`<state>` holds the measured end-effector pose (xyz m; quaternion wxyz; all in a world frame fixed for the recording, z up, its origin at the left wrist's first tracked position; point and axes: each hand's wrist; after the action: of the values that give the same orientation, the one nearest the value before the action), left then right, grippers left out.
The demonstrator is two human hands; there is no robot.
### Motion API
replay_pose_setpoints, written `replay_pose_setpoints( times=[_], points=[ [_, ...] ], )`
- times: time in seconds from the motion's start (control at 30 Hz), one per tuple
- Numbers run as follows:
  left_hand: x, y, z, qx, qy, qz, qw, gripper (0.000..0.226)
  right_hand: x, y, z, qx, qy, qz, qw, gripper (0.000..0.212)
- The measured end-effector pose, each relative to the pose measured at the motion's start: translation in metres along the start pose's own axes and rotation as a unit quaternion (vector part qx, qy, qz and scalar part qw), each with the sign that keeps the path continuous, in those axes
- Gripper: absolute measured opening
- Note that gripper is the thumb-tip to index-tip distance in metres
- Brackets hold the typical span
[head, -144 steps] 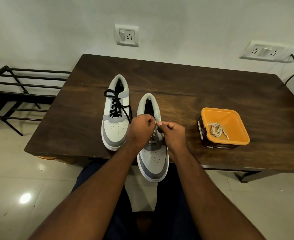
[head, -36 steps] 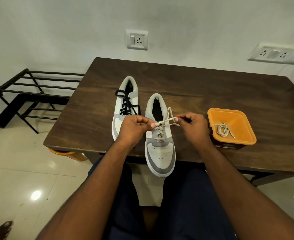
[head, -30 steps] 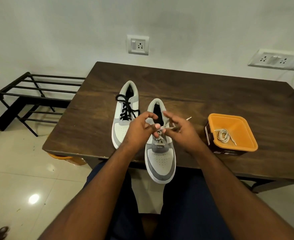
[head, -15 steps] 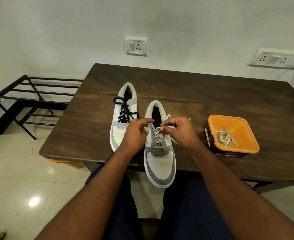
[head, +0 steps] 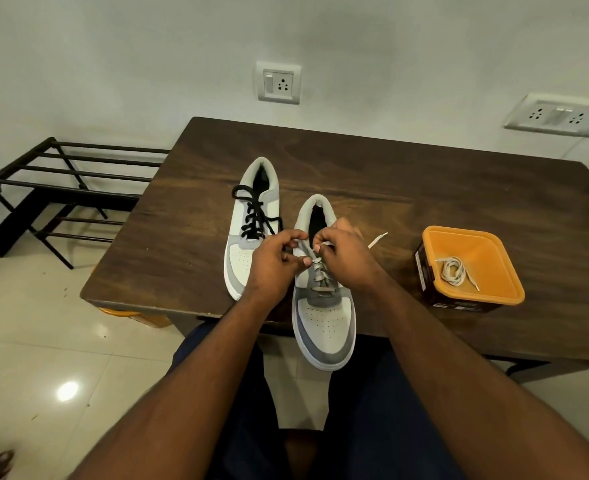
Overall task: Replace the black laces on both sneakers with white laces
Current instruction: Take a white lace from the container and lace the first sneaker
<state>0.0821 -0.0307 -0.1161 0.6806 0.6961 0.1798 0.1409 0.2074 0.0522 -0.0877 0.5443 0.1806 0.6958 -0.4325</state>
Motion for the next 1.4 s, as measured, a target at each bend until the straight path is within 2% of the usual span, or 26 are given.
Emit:
replay_pose_setpoints(
  times=[0.17, 0.27, 0.4, 0.47, 0.6, 0.67, 0.7, 0.73, 0.8, 0.83, 0.87, 0.9, 0.97, 1.03, 1.1, 1.17, 1.27, 1.3, 1.4],
  points=[
    [0.001, 0.000, 0.000, 0.000, 0.007, -0.005, 1.000, 0.044, -0.002, -0.002, -0.004, 0.038, -0.035, -0.069, 0.996, 0.015],
    [0.001, -0.002, 0.002, -0.003, 0.026, 0.016, 1.000, 0.043, 0.000, -0.006, -0.004, 0.048, -0.012, -0.084, 0.995, 0.018],
    [0.004, -0.006, 0.009, 0.009, 0.049, 0.022, 0.999, 0.017, -0.001, -0.005, 0.000, 0.050, -0.017, -0.194, 0.980, 0.015],
    [0.004, -0.010, 0.008, 0.011, 0.059, 0.016, 0.998, 0.006, -0.004, -0.005, 0.002, 0.044, -0.018, -0.213, 0.976, 0.014],
    [0.007, -0.008, 0.006, 0.014, 0.076, -0.029, 0.997, 0.005, -0.011, -0.003, 0.005, 0.045, -0.057, -0.205, 0.976, 0.016],
    [0.003, -0.003, 0.005, -0.012, 0.153, 0.056, 0.987, 0.012, -0.013, 0.006, 0.004, 0.034, -0.071, -0.157, 0.984, 0.017],
    [-0.005, 0.000, 0.002, -0.030, 0.226, 0.123, 0.966, 0.013, -0.015, 0.009, 0.003, 0.029, -0.075, -0.143, 0.986, 0.017],
    [-0.016, 0.001, -0.003, -0.035, 0.321, 0.173, 0.931, 0.013, -0.016, 0.012, 0.003, 0.026, -0.079, -0.136, 0.987, 0.018],
    [-0.038, 0.006, -0.010, 0.007, 0.460, 0.150, 0.875, 0.013, -0.018, 0.013, 0.002, 0.018, -0.080, -0.122, 0.989, 0.018],
    [-0.043, 0.011, -0.009, 0.042, 0.479, 0.100, 0.871, 0.019, -0.019, 0.013, 0.002, 0.008, -0.079, -0.110, 0.991, 0.018],
    [-0.041, 0.017, -0.005, 0.073, 0.465, 0.043, 0.881, 0.027, -0.019, 0.012, 0.001, -0.003, -0.076, -0.096, 0.992, 0.018],
    [-0.034, 0.022, 0.001, 0.110, 0.419, -0.020, 0.901, 0.034, -0.020, 0.011, 0.000, -0.010, -0.073, -0.087, 0.993, 0.018],
    [-0.011, 0.029, 0.015, 0.157, 0.280, -0.134, 0.937, 0.031, -0.022, 0.010, -0.001, -0.019, -0.068, -0.068, 0.995, 0.018],
    [0.007, 0.025, 0.021, 0.118, 0.130, -0.169, 0.970, 0.023, -0.024, 0.011, -0.003, -0.036, -0.068, -0.045, 0.996, 0.018],
    [0.016, 0.018, 0.020, 0.039, 0.081, -0.148, 0.985, 0.019, -0.024, 0.013, -0.002, -0.044, -0.070, -0.037, 0.996, 0.016],
    [0.018, 0.010, 0.017, -0.007, 0.082, -0.112, 0.990, 0.007, -0.023, 0.015, -0.001, -0.043, -0.070, -0.031, 0.996, 0.015],
    [0.013, 0.004, 0.013, -0.032, 0.078, -0.090, 0.992, 0.011, -0.022, 0.018, 0.001, -0.041, -0.061, -0.031, 0.997, 0.013],
    [0.006, 0.006, 0.012, -0.022, 0.108, -0.101, 0.989, 0.012, -0.021, 0.019, 0.002, -0.040, -0.057, -0.038, 0.997, 0.013],
    [-0.030, 0.002, 0.001, 0.001, 0.263, -0.135, 0.955, 0.013, -0.018, 0.024, 0.003, -0.043, -0.055, -0.063, 0.996, 0.015]
  ],
)
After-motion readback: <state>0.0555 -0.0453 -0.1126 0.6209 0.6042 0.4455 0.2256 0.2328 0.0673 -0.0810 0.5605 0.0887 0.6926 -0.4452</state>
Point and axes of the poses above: each hand's wrist, its own z-axis away from the middle knuckle, its own x-axis out of the palm, y = z × x, and after that the axes turned 12 degrees about z, right-handed
